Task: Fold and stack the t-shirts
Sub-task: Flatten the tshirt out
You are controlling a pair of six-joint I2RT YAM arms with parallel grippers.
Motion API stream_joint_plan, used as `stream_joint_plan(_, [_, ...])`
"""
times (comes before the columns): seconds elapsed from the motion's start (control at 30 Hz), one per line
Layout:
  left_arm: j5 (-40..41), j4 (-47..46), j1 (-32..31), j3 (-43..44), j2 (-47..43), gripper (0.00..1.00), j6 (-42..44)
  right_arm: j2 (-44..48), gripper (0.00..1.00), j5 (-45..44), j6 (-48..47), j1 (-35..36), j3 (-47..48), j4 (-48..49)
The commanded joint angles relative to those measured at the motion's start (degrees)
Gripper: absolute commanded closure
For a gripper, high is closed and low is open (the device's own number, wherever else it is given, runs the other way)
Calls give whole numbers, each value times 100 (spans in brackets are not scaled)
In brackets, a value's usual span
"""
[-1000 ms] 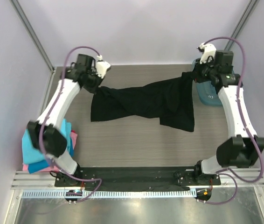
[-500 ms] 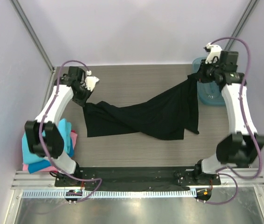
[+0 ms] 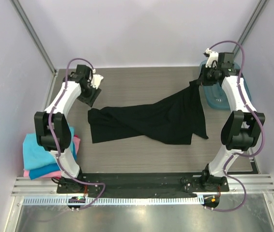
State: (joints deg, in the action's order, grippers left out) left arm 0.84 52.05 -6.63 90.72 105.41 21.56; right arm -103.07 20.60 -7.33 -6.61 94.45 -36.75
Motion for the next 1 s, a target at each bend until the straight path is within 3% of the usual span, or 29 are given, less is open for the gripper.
stream_joint_plan(0.0, [83, -3, 22, -62, -713, 45, -301, 401, 99, 93, 39, -24, 74, 256])
stream_joint_plan(0.2, [-883, 831, 22, -362, -1048, 48, -556, 577, 99, 128, 39, -24, -305, 318])
stream_joint_plan(0.37, [-1569, 1395, 13, -449, -1048, 62, -583, 586, 99, 128, 30, -24, -287, 318])
stream_joint_plan(0.5, [-1561, 1334, -48, -757, -943, 55, -609, 568, 99, 146, 48, -24, -278, 318])
stream_joint_plan(0.97, [-1350, 1053, -57, -889, -530, 52, -618, 709, 99, 93, -5, -24, -375, 327])
